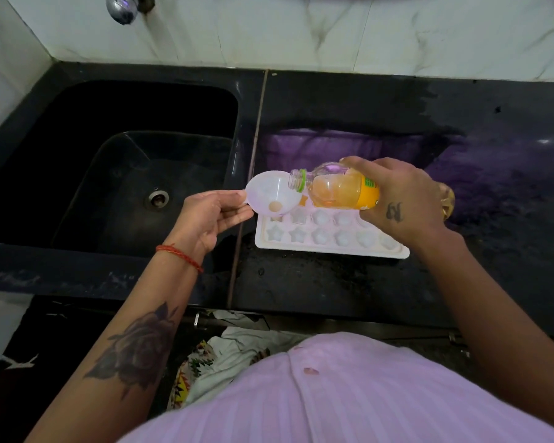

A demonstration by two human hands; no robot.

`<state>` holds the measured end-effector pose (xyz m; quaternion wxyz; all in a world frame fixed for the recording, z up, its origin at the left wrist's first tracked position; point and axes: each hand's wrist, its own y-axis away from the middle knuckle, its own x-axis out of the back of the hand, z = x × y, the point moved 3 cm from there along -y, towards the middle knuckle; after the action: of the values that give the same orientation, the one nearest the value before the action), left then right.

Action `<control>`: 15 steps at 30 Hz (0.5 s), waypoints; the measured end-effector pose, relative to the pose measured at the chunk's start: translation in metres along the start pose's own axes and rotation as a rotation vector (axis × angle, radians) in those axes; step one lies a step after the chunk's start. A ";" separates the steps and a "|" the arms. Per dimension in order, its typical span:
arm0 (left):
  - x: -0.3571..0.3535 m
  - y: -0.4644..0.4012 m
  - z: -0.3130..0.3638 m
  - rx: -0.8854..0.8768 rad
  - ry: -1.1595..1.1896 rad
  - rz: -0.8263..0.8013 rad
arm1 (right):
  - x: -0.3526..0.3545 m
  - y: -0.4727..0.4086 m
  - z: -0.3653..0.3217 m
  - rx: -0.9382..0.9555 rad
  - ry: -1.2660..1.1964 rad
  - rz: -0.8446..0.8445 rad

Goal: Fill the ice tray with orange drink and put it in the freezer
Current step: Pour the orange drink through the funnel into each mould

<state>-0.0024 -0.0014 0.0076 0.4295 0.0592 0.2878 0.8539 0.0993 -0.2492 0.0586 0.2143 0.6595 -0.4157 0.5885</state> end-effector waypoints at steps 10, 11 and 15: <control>-0.001 -0.001 0.001 0.005 0.011 0.001 | -0.003 -0.001 -0.002 0.021 0.097 0.019; -0.001 -0.001 0.002 0.006 0.011 0.005 | -0.003 -0.001 -0.003 0.025 0.099 0.019; 0.001 -0.002 0.002 0.003 -0.002 0.012 | -0.003 -0.003 -0.004 0.031 0.112 0.017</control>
<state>-0.0009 0.0007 0.0079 0.4247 0.0622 0.2885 0.8559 0.0997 -0.2439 0.0573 0.2222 0.6252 -0.3995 0.6326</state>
